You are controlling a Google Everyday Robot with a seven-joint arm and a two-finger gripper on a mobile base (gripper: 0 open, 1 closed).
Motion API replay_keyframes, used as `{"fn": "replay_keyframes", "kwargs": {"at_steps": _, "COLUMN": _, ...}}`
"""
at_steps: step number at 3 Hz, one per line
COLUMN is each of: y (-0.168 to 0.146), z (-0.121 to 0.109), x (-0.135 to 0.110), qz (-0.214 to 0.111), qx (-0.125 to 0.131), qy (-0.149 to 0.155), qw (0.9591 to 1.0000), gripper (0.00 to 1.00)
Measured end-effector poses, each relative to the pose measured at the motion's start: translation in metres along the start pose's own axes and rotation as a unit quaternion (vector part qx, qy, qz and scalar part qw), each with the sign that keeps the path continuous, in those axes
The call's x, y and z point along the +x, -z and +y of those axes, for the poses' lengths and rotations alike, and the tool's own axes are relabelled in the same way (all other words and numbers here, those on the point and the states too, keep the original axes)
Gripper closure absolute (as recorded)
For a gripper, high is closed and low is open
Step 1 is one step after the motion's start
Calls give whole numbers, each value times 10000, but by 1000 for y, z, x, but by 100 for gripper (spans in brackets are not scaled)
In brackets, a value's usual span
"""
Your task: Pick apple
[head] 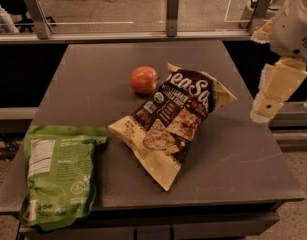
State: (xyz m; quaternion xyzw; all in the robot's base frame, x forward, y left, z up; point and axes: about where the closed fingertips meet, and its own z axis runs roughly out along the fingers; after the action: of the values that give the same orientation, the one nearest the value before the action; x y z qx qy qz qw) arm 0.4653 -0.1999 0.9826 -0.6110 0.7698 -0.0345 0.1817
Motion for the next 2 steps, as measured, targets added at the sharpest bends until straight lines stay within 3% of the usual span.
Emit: {"fn": "replay_keyframes", "kwargs": {"at_steps": 2, "y": -23, "z": -50, "x": -86, "qz": -380, "qx": -106, "qy": 612, "qw": 9973, "gripper": 0}}
